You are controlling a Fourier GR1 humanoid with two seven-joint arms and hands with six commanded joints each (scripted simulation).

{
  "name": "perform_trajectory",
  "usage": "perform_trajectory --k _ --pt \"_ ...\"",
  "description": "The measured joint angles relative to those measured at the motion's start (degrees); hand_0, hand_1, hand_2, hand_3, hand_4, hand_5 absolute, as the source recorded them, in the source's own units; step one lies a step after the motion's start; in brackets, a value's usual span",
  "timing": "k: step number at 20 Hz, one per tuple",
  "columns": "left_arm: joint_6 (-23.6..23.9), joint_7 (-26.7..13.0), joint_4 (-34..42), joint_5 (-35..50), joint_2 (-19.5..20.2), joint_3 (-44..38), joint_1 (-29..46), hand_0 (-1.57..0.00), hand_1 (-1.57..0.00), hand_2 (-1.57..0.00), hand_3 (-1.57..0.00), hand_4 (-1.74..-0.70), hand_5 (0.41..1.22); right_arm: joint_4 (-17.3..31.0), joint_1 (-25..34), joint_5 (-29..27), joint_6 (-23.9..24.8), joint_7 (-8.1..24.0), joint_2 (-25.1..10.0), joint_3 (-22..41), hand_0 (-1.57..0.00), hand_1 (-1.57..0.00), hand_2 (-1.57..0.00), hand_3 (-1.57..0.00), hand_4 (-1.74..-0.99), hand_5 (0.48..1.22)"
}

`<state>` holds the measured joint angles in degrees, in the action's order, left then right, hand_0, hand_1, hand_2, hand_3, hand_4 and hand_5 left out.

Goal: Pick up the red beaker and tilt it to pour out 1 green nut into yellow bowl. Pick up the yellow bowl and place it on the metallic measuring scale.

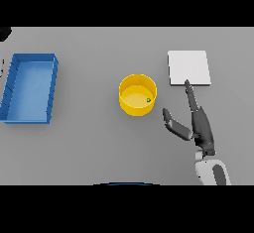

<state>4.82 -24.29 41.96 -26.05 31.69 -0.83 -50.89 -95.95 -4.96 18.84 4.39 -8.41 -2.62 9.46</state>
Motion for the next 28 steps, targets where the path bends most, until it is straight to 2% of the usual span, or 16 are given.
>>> perform_trajectory --k 3,8,11,12,14,16,18,19,21,22,24,25,26,28 --pt "2.01 -3.81 9.81 2.63 -1.82 -0.94 8.30 -1.57 -1.57 -1.57 -1.44 -1.74 1.221 0.49 0.82 0.42 0.12 1.08 -0.43 -0.26 0.00 0.00 0.00 0.00 -1.018 0.645" --pt "5.24 -5.13 18.42 4.33 -4.84 -1.76 16.39 -1.57 -1.57 -1.57 -1.51 -1.74 1.221 0.14 -0.47 -1.24 -1.03 -0.78 -0.19 -0.25 0.00 0.00 0.00 0.00 -1.004 0.648" --pt "6.04 -6.47 21.47 5.16 -6.54 -2.04 19.92 -1.57 -1.57 -1.57 -1.54 -1.74 1.151 -0.07 -1.05 -1.84 -1.34 -1.02 -0.43 -0.55 0.00 0.00 0.00 0.00 -1.012 0.650" --pt "6.24 -7.21 22.40 5.43 -6.75 -2.25 20.21 -1.57 -1.57 -1.57 -1.55 -1.74 1.123 0.58 -0.71 -2.20 -1.36 -1.98 -0.61 -0.92 0.00 0.00 0.00 0.00 -1.010 0.650" --pt "6.38 -7.96 23.72 5.58 -7.27 -2.14 22.16 -1.57 -1.57 -1.57 -1.56 -1.74 1.046 0.05 -0.32 -1.69 -0.98 -2.14 -0.65 -0.78 0.00 0.00 0.00 0.00 -1.013 0.644" --pt "6.14 -7.77 25.25 3.98 -6.76 -0.97 23.46 -1.57 -1.57 -1.57 -1.56 -1.65 0.941 0.39 -0.47 -1.18 -0.30 -1.07 -0.06 -0.65 0.00 0.00 0.00 0.00 -1.021 0.636" --pt "5.33 -8.23 26.87 3.14 -6.37 -0.12 25.31 -1.57 -1.57 -1.56 -1.54 -1.40 0.848 -0.26 -0.22 -0.58 0.01 -1.02 -0.11 -0.41 0.00 0.00 0.00 0.00 -1.017 0.635" --pt "4.71 -8.44 27.93 3.11 -6.12 0.15 26.25 -1.57 -1.54 -1.50 -1.47 -1.28 0.810 0.21 -0.14 -1.08 -0.25 -0.80 -0.60 -0.96 0.00 0.00 0.00 0.00 -1.012 0.634" --pt "3.18 -8.31 29.28 3.98 -5.40 -0.05 27.11 -1.39 -1.22 -1.21 -1.14 -1.07 0.749 -0.11 -0.78 -1.90 -0.60 -1.58 -0.48 -1.09 0.00 0.00 0.00 0.00 -1.007 0.635" --pt "2.84 -7.76 30.09 4.10 -5.74 0.45 27.69 -1.21 -1.00 -1.02 -0.95 -1.00 0.720 0.01 -0.64 -1.99 -0.68 -1.81 -0.55 -1.13 0.00 0.00 0.00 0.00 -1.004 0.636" --pt "2.21 -9.23 30.97 4.00 -5.83 0.92 28.45 -0.77 -0.64 -0.65 -0.61 -0.92 0.677 0.12 -0.53 -1.50 -0.29 -1.96 -0.18 -0.86 0.00 0.00 0.00 0.00 -1.005 0.634" --pt "1.21 -9.13 31.26 4.10 -5.16 1.04 29.12 -0.62 -0.51 -0.52 -0.49 -0.89 0.666 -0.17 -1.51 -1.70 -0.66 -2.52 -0.25 -0.68 0.00 0.00 0.00 0.00 -1.008 0.635" --pt "0.76 -9.25 30.10 3.61 -5.14 1.58 28.06 -0.49 -0.41 -0.42 -0.39 -0.86 0.657 0.16 -0.38 -1.93 -0.49 -1.36 -0.24 -1.08 0.00 0.00 0.00 0.00 -1.009 0.639" --pt "-0.31 -8.55 28.61 2.77 -4.65 2.55 27.70 -0.32 -0.26 -0.27 -0.25 -0.82 0.657 0.32 -0.13 -1.75 -0.44 -1.66 -0.42 -1.10 0.00 0.00 0.00 0.00 -1.009 0.639"
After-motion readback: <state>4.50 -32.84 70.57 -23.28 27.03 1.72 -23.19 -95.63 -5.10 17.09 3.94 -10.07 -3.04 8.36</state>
